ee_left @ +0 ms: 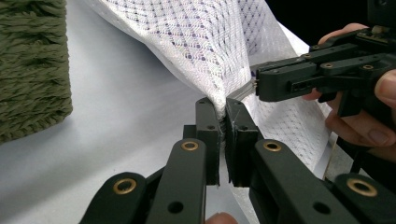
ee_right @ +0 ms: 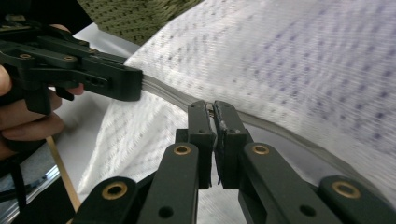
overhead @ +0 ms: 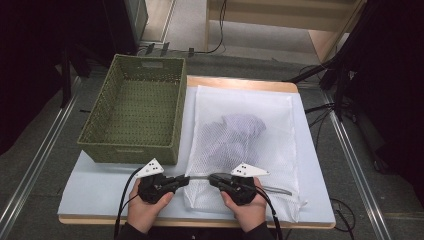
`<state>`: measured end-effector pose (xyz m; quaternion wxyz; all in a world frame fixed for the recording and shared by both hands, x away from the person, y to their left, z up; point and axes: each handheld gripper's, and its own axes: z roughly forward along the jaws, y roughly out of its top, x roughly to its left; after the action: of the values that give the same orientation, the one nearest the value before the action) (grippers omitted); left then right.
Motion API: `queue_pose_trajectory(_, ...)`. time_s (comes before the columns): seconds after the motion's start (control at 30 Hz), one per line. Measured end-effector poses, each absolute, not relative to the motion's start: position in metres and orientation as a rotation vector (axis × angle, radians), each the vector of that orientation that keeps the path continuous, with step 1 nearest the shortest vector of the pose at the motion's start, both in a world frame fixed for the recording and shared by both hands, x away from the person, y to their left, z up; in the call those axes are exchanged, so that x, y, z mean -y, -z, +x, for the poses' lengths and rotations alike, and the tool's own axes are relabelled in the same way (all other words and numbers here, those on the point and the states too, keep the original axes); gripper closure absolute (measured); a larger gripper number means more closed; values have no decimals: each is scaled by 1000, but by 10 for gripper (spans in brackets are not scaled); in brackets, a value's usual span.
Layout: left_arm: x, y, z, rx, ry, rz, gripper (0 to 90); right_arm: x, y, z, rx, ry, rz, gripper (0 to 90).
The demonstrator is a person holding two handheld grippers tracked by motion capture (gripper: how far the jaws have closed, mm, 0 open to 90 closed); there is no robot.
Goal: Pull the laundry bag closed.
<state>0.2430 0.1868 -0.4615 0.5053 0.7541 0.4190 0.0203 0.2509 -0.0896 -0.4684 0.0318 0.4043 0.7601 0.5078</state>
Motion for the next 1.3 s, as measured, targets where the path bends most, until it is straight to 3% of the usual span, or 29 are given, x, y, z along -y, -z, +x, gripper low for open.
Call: queue_pose_trajectory(1.3,-188,461,242,-1013,-63,1829,859,132,463,241,-2262,-1535,1318,878)
